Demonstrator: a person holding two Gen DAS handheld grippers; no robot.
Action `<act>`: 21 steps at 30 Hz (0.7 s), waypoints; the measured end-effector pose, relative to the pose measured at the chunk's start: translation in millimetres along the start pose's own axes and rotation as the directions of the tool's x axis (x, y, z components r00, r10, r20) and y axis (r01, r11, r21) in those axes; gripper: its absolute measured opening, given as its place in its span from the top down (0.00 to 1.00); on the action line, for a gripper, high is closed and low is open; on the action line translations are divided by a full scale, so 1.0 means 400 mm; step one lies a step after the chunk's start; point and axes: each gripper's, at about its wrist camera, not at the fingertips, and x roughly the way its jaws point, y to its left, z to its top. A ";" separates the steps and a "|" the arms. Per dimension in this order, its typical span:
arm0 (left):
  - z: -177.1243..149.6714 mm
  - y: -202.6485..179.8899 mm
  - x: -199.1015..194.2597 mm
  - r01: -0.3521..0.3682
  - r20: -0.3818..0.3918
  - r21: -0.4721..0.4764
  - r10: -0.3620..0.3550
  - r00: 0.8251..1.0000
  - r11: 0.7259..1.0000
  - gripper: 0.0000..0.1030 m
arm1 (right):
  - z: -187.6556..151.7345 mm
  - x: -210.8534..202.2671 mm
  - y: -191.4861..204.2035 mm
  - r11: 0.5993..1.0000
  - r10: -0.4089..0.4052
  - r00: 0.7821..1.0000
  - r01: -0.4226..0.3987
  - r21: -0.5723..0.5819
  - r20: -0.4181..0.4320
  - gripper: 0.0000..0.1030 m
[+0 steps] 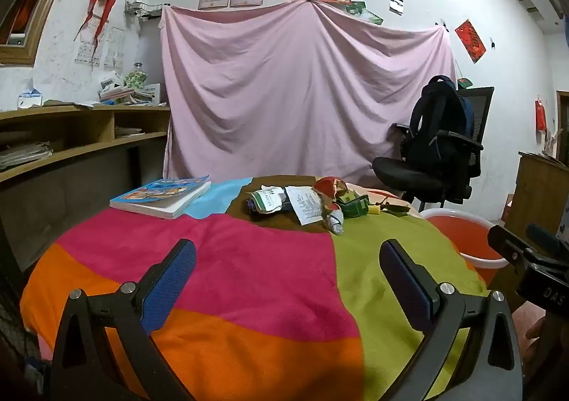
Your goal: Collect trash
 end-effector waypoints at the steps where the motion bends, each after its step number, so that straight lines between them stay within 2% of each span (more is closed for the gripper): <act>1: 0.000 0.000 0.000 0.000 0.001 0.001 0.000 1.000 1.000 0.02 | 0.000 0.000 0.000 1.000 0.000 1.000 0.000 0.002 0.000 0.00; 21: 0.008 0.000 -0.007 0.002 0.002 0.006 -0.002 1.000 1.000 0.02 | -0.002 0.002 0.002 1.000 0.002 1.000 -0.002 0.005 -0.004 0.00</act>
